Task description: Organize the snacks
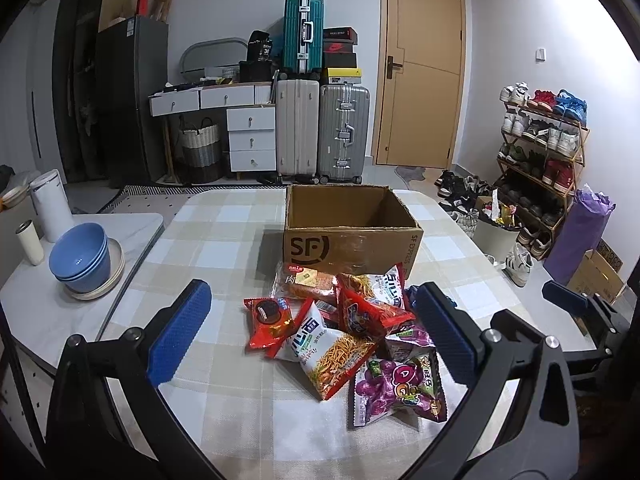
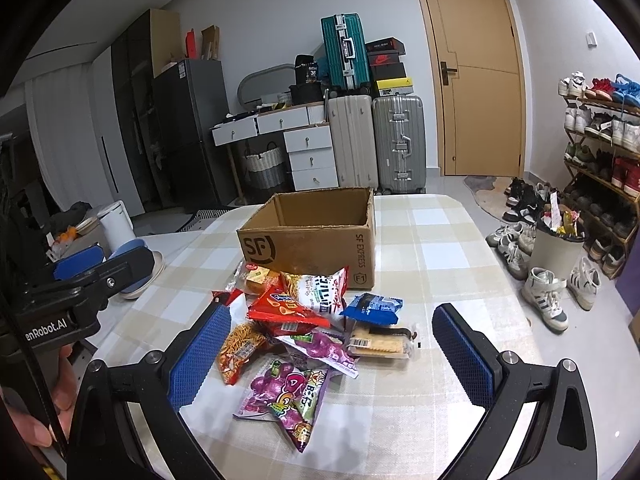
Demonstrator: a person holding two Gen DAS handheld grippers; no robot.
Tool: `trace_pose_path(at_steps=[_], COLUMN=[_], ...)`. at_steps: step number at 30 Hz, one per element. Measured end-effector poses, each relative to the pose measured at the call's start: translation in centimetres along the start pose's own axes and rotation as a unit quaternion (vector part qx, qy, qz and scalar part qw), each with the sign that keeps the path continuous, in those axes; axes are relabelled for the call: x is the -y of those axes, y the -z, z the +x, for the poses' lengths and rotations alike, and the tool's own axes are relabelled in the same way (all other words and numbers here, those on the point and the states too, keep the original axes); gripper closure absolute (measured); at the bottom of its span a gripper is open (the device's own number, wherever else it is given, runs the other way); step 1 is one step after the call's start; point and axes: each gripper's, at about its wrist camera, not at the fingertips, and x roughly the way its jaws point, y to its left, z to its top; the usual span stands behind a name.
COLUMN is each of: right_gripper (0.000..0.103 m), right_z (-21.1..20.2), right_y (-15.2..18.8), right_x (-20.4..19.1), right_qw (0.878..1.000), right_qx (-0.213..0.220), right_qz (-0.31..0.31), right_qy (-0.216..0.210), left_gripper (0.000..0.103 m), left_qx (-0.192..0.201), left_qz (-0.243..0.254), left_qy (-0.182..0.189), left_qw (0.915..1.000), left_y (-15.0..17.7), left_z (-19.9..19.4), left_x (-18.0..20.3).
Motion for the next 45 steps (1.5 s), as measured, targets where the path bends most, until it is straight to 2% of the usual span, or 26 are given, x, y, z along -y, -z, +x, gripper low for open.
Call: trace_pose_path(at_steps=[19,45], right_gripper=[0.000,0.000], right_z=[0.1,0.3], right_y=[0.0,0.6], right_x=[-0.5,-0.5], right_qw=[1.000,1.000], right_qx=[0.000,-0.008], right_qz=[0.002,0.005], right_qy=[-0.008,-0.014], left_gripper=[0.001,0.001], left_qx=[0.005,0.007], left_qz=[0.005,0.008], left_qy=[0.000,0.006], left_qw=[1.0000,0.9999], left_y=[-0.3,1.0], left_z=[-0.6,-0.1], left_x=[0.1,0.0])
